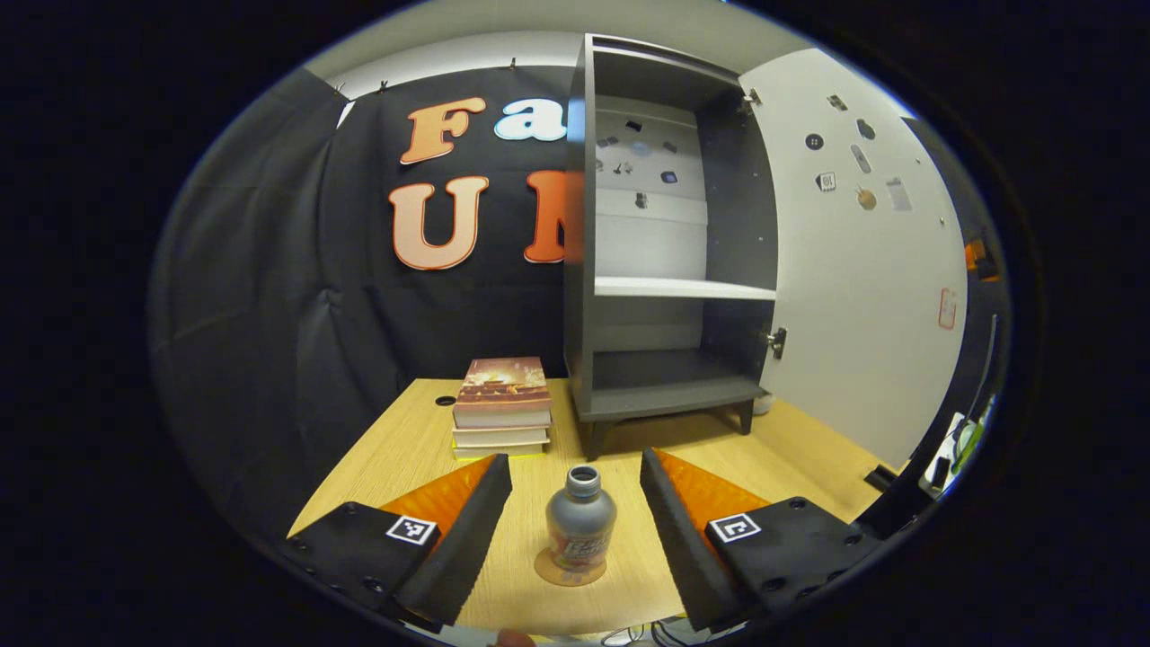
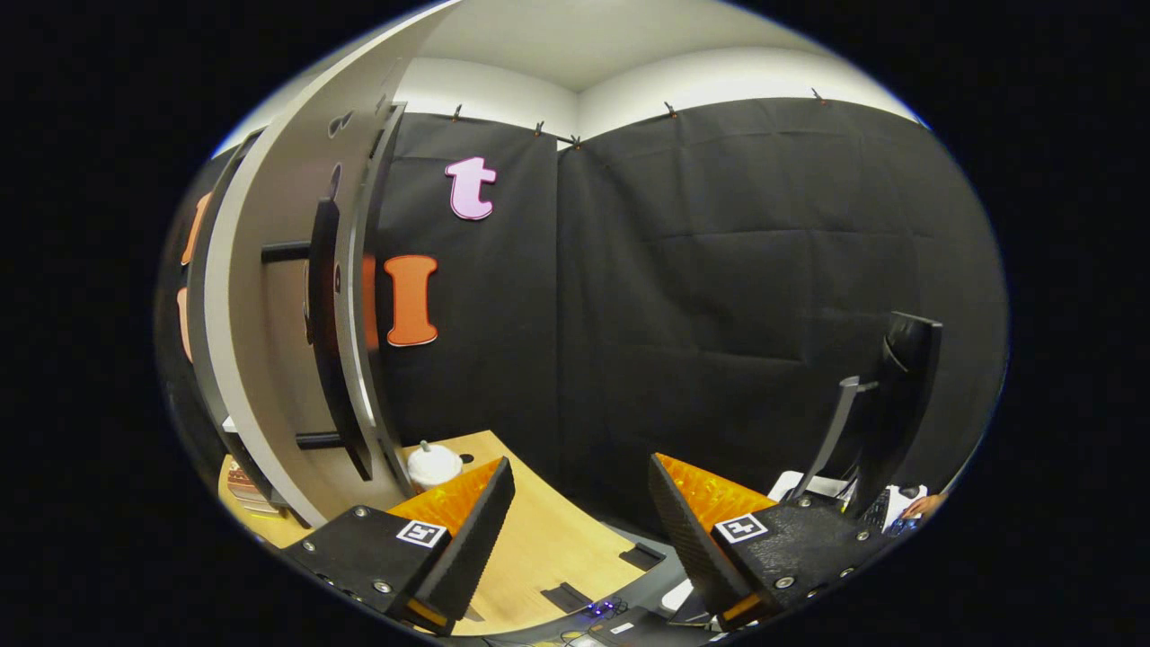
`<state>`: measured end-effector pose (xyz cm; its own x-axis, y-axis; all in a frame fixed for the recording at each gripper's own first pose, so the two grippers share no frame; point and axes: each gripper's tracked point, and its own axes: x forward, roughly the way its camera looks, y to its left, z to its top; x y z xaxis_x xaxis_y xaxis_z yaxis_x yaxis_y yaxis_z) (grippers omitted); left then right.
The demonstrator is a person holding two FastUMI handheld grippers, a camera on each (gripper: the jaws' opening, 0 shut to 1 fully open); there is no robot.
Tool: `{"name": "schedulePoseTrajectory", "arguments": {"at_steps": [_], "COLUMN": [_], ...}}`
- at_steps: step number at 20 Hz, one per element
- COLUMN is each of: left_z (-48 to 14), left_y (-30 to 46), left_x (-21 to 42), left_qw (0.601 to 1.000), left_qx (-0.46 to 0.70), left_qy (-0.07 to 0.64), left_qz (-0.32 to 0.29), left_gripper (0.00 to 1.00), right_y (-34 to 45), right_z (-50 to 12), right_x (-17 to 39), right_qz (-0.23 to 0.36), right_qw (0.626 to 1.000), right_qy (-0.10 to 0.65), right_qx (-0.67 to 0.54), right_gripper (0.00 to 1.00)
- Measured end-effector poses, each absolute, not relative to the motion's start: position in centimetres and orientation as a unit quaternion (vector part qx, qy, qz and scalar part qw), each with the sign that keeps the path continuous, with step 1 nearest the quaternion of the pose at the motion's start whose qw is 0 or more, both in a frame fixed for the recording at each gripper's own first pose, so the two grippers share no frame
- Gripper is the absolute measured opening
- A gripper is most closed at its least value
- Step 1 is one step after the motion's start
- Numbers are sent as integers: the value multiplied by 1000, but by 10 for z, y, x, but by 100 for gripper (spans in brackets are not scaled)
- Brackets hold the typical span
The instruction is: Open the cabinet door with the right hand, grasp the bottle in the cabinet with the left hand and place it on the coaster, then close the cabinet door with the right hand.
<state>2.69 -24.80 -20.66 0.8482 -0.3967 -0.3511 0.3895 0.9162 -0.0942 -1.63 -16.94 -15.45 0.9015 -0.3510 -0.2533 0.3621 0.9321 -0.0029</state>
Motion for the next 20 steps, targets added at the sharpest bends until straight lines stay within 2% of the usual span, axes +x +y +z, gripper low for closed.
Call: {"name": "schedulePoseTrajectory", "arguments": {"at_steps": [6,7,8,10,11,12,20], "left_z": [-189,-185,-181,-172,-168,-164,-148], "left_y": [-247,-247,-247,-244,-243,-241,-233], "left_x": [43,47,51,63,69,74,96], "left_qw": [966,968,969,973,975,977,983], "left_qx": [-11,-12,-11,-3,1,7,20], "left_qy": [171,166,159,136,123,113,71], "left_qz": [-193,-189,-189,-187,-184,-180,-169], "left_gripper": [96,96,96,96,96,95,96], "right_y": [-158,-152,-147,-136,-129,-124,-96], "right_z": [-169,-170,-172,-174,-173,-174,-169], "right_x": [-9,-7,-6,-1,1,2,2], "right_qz": [-141,-131,-123,-103,-95,-87,-57], "right_qw": [980,981,982,984,985,985,986], "right_qy": [138,140,142,146,146,147,152], "right_qx": [33,28,22,15,15,18,42], "right_gripper": [93,97,93,93,98,93,92]}}
